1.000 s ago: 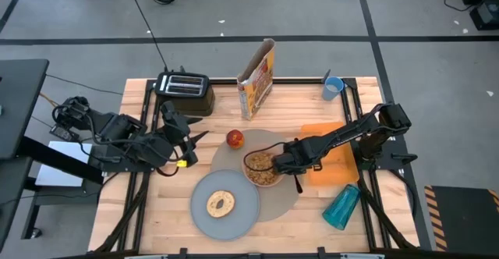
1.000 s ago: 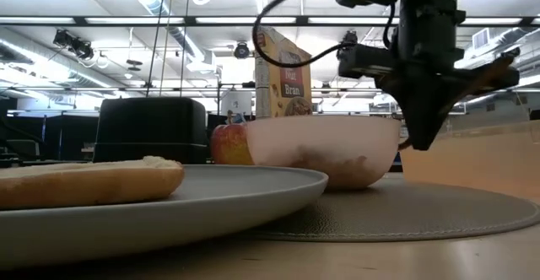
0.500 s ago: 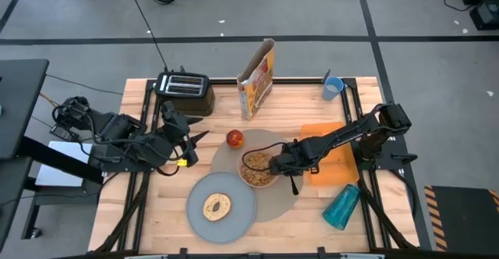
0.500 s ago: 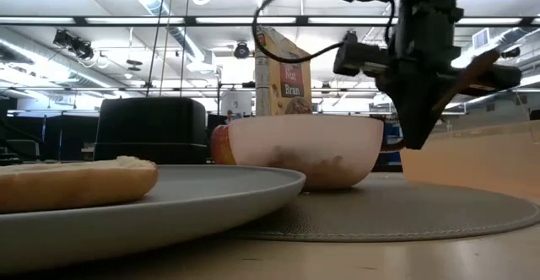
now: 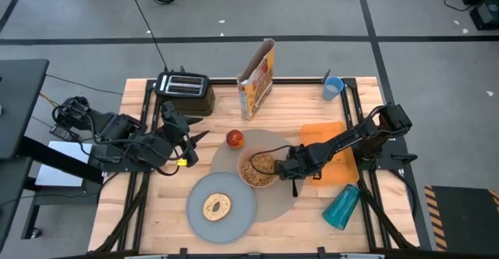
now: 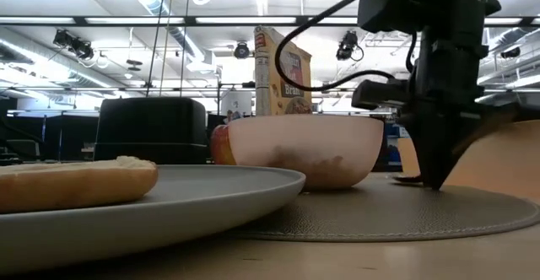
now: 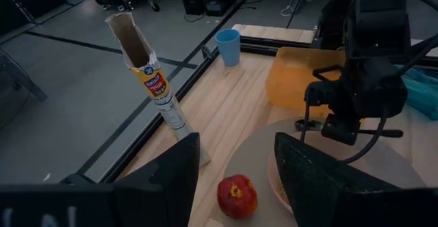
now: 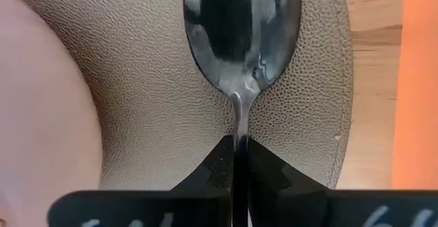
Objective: Arrange a breakfast setting
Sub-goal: Put the black spoon to the right of the light orange bowl on the gray mat
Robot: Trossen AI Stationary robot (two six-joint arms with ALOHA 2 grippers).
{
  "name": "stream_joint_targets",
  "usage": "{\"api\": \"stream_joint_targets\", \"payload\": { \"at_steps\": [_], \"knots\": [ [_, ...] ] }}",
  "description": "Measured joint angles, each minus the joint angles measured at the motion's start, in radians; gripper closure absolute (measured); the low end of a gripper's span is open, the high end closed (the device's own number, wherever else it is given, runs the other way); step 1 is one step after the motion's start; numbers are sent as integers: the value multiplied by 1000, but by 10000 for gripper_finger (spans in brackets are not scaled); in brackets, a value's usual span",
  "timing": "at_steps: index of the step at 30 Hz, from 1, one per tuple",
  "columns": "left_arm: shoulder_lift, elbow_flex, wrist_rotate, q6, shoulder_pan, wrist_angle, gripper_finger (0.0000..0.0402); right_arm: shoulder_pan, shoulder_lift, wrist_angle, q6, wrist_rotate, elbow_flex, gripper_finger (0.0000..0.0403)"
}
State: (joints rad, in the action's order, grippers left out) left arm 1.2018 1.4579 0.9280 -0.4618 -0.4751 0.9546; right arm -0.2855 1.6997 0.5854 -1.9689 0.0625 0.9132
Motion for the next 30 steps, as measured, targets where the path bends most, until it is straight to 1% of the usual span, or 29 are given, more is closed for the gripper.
{"api": "stream_joint_targets", "payload": {
  "at_steps": [6,14,19,25,30],
  "knots": [
    [0,0,0,0,0,0,205,0,-1,-22,1,-1,-11,362],
    [0,0,0,0,0,0,205,0,-1,-18,41,15,-11,342],
    [0,0,0,0,0,0,205,0,-1,-17,110,19,-11,329],
    [0,0,1,0,1,0,205,0,-1,-14,181,19,-11,336],
    [0,0,1,0,1,0,205,1,-1,-8,192,6,-11,357]
  ]
}}
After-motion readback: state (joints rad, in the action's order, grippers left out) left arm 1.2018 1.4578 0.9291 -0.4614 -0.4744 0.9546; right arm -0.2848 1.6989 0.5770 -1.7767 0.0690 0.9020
